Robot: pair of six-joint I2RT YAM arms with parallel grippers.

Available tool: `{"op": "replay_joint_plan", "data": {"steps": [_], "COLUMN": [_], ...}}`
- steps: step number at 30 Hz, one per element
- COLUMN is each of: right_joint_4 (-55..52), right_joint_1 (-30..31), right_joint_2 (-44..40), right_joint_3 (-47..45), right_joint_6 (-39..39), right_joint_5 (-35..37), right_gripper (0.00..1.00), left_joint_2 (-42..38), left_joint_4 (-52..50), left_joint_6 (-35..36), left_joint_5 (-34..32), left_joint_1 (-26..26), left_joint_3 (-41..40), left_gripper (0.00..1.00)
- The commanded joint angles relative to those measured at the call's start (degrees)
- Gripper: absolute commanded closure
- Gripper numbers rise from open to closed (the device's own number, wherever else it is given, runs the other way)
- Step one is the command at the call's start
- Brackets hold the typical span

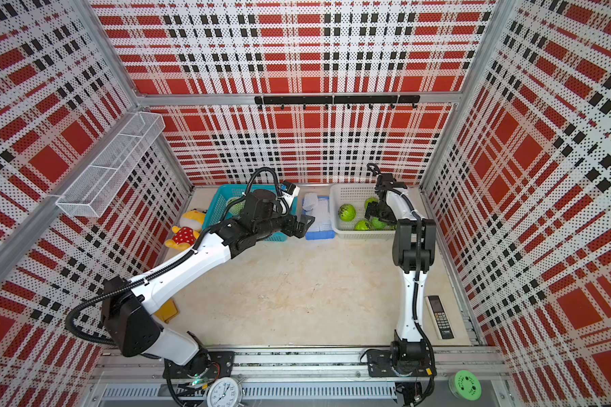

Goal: Sleeve custard apples in foam nets
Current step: Pick up the custard apple from the basket.

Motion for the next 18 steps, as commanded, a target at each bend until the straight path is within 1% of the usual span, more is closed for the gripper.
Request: {"op": "replay_joint_plan", "data": {"steps": [1, 2, 4, 6, 12, 18], "right_joint_4": [1.1, 1.2, 1.6, 1.9, 1.6, 0.7], "right_joint_1": [0.3, 0.3, 0.3, 0.5, 1.3, 2.4], "right_joint_2": [1.1, 0.7, -0.6, -2.6, -9.6, -16.5], "right_joint_3": [-0.2, -0.4, -0.9, -1.5, -3.2, -5.1], "right_joint_6": [-0.3, -0.1, 0.0, -0.1, -1.2, -2.0], "right_joint_5": [0.7, 0.7, 0.8, 0.9, 2.2, 3.7], "right_gripper": [0.26, 0.29, 0.31, 0.35, 0.38, 0.38], "left_joint_2": [-0.4, -0.5, -0.7, -0.7, -0.6, -1.5], "left_joint_4": [-0.1, -0.1, -0.2, -0.1, 0.2, 1.3], "left_joint_6": [-0.3, -0.4, -0.3, -0.4, -0.7, -1.2], "left_joint_5": [-0.7, -0.7, -0.9, -1.0, -1.2, -1.7], "left_joint_1": [-0.4, -0.3, -0.3, -0.4, -0.4, -0.6], "left_joint_3": [0.5, 0.6, 0.6, 0.5, 0.5, -0.2], "left_gripper": [0.01, 0.01, 0.01, 0.0, 0.01, 0.0]}}
